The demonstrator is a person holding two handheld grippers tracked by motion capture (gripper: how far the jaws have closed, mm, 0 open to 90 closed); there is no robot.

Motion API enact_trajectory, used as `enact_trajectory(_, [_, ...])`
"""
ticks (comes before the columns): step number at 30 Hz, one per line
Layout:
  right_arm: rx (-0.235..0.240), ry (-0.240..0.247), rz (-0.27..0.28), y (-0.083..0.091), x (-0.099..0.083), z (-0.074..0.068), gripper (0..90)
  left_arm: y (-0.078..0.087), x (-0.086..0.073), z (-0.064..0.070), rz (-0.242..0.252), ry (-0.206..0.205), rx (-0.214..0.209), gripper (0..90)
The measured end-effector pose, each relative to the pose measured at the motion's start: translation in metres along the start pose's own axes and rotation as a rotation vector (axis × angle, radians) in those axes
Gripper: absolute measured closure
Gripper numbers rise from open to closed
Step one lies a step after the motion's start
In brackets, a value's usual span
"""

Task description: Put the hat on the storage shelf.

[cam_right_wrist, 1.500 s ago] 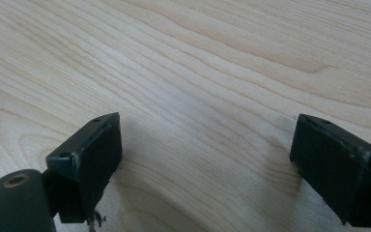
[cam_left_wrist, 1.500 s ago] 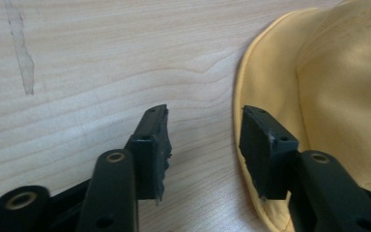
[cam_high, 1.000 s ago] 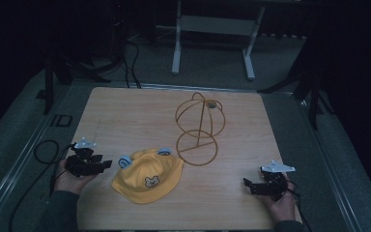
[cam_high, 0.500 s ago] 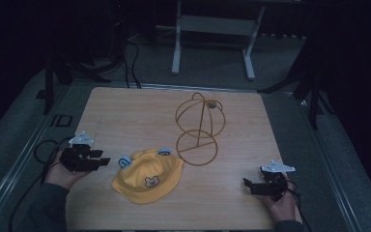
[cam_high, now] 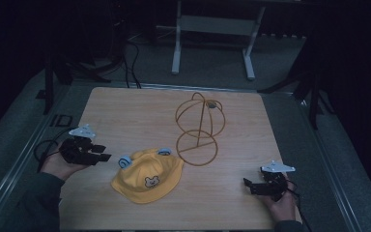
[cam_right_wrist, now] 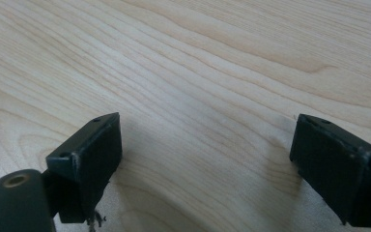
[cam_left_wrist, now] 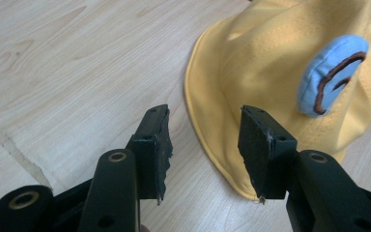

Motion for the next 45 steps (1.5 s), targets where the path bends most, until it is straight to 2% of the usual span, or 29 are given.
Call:
enact_trajectory(9, [0.0,0.0,0.0,0.0,0.0,0.0,11.1,0.001,0.011,-0.002,-0.009,-0.032,-0.017,54.3])
enact_trajectory(11, [0.0,0.0,0.0,0.0,0.0,0.0,11.1,0.0,0.02,-0.002,-0.01,-0.056,-0.028,54.9])
enact_trajectory(17, [0.0,-0.002,0.001,0.0,0.0,0.0,11.1,-0.003,0.031,-0.001,-0.033,-0.109,-0.044,55.1])
enact_trajectory(24, [0.0,-0.002,0.001,0.0,0.0,0.0,11.1,-0.002,0.042,0.001,-0.038,-0.149,-0.05,53.0])
enact_trajectory(31, [0.0,-0.001,0.0,0.0,0.0,0.0,11.1,0.002,0.048,0.006,-0.022,-0.176,-0.089,52.6])
enact_trajectory(39, [0.0,0.001,0.001,0.0,0.0,0.0,11.1,0.004,0.056,0.009,-0.048,-0.193,-0.098,55.7])
enact_trajectory(45, [0.0,0.002,0.001,0.0,0.0,0.0,11.1,0.004,0.061,0.013,-0.048,-0.203,-0.106,56.2])
Point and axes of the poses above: each handheld gripper's, and its own axes: y roughly backward along the jaws, x roughly out of its top, z roughly to its right, the point moved 4 cm from there along -y, roughly forward along the jaws, and after that the axes turned 10 degrees about z, right-handed, at the moved point
